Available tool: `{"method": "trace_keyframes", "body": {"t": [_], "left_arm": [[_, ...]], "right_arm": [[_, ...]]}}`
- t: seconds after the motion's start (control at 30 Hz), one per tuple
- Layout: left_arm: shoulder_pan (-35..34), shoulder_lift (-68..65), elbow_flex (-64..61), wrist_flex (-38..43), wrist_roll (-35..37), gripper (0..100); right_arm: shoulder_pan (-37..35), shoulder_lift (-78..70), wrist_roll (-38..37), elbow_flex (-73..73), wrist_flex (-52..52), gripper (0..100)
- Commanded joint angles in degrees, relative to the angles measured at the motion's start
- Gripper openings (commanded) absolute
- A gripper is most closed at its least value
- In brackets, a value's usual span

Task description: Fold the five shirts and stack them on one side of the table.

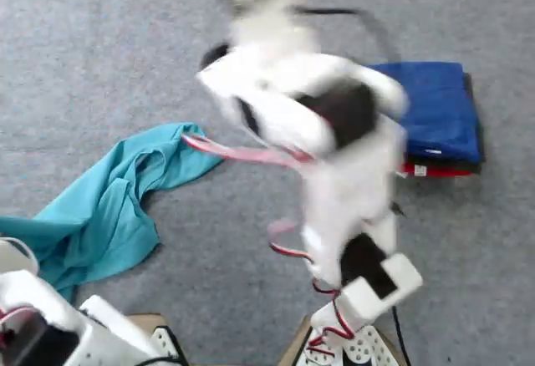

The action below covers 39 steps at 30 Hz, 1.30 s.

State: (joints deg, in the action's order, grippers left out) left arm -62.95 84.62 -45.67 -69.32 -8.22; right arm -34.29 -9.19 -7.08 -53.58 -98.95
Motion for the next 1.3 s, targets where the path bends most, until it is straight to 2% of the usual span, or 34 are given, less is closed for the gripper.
{"method": "trace_keyframes", "body": {"t": [0.0,0.1,0.3,0.57,0.63,0.7,0.73,0.8,0.9,1.1,1.27], "left_arm": [[-2.1,0.9,-6.2,6.8,-3.5,3],[-2.1,1.2,-10.8,7.4,-5.6,3],[-2.1,1.3,-15.7,8.2,-6.8,3],[-2.0,1.3,-16.6,7.6,-6.8,3],[-1.9,1.2,-16.6,7.6,-6.7,3],[-1.1,0.9,-16.7,7.6,-6.7,3],[-0.1,0.9,-16.8,7.6,-6.5,3],[2.2,1.1,-17.8,7.6,-6.3,3],[7.0,0.9,-18.6,7.6,-4.9,3],[19.7,0.8,-19.8,8.1,-0.4,3],[25.9,0.8,-20.6,8.2,3.5,3]], "right_arm": [[-4.4,-4.6,3.1,13.1,5.8,10.2],[-7.2,-9.6,3.7,20.0,12.6,18.2],[-8.7,-21.5,6.8,23.5,24.2,19.1],[-5.5,-40.7,8.4,18.4,27.0,19.1],[-3.6,-43.7,8.4,15.9,26.6,16.9],[-1.8,-45.9,8.4,12.9,25.2,8.1],[-0.8,-46.6,8.4,11.3,23.9,1.8],[1.1,-47.6,8.1,7.6,20.7,3.8],[5.5,-48.4,8.0,2.0,17.8,1.2],[15.2,-51.8,7.5,-9.4,19.5,1.4],[20.4,-57.6,0.7,-19.0,23.2,1.5]]}}
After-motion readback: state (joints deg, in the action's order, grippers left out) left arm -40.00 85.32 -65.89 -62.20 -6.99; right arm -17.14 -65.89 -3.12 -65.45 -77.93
